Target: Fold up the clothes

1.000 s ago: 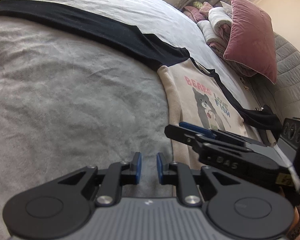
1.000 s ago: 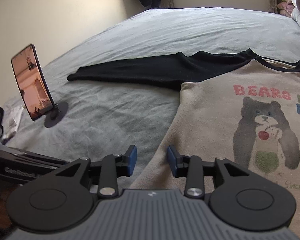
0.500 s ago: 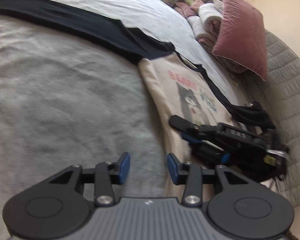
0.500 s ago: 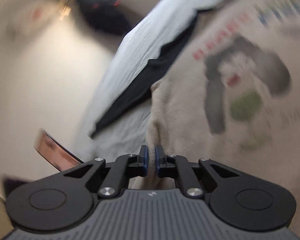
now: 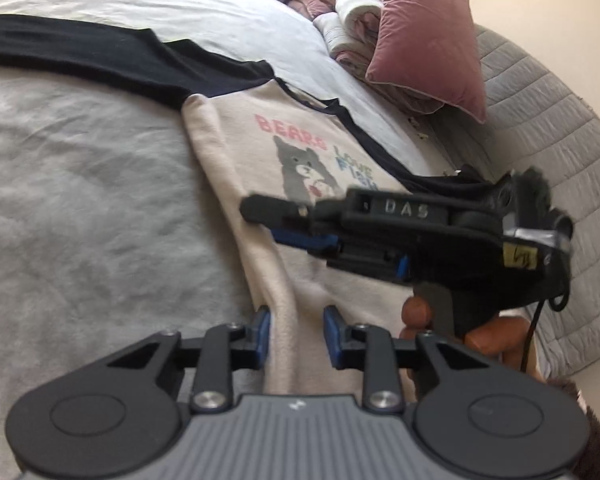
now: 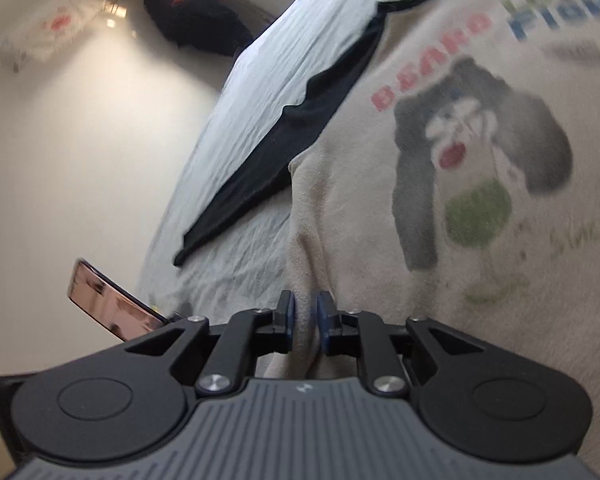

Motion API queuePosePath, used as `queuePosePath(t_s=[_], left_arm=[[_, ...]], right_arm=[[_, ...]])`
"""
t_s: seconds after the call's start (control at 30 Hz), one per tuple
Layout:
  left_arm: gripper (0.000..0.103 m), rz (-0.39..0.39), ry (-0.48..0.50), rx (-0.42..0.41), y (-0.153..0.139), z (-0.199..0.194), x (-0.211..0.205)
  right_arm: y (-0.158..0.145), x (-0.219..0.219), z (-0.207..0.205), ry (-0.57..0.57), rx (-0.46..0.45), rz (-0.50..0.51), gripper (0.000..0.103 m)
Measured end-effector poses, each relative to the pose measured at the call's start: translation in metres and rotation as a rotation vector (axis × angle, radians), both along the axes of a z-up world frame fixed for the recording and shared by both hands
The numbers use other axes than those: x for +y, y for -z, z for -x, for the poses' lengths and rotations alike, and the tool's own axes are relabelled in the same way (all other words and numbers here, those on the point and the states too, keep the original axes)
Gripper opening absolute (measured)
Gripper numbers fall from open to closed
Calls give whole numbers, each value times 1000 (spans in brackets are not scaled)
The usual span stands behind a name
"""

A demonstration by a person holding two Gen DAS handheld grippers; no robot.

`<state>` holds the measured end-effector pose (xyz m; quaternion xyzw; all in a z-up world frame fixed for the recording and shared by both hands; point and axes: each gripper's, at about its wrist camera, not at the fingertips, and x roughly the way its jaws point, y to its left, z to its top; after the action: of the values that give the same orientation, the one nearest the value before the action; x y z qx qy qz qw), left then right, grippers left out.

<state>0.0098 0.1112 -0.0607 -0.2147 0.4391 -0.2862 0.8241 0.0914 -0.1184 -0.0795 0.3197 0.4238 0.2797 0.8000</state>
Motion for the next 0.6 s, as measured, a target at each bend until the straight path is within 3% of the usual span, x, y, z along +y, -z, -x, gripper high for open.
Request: queuePosePath(t_s=[0.03, 0.07, 0.3, 0.47, 0.6], left_arm=[[28, 5, 2, -8, -1, 0, 0], [28, 8, 3, -15, -2, 1, -1], [28, 9, 20, -35, -7, 1, -10], [28, -1, 30, -23, -5, 1, -10], [28, -17, 50, -19, -3, 2, -13]], right_arm=[[-8, 4, -1, -17, -25, 40, 37], [-15, 8, 0, -41, -51, 67, 39], [-39, 41, -5, -186, -129, 138, 39], [-33, 52, -13, -203, -132, 285, 39], [-32, 50, -14, -191, -155, 344, 39]])
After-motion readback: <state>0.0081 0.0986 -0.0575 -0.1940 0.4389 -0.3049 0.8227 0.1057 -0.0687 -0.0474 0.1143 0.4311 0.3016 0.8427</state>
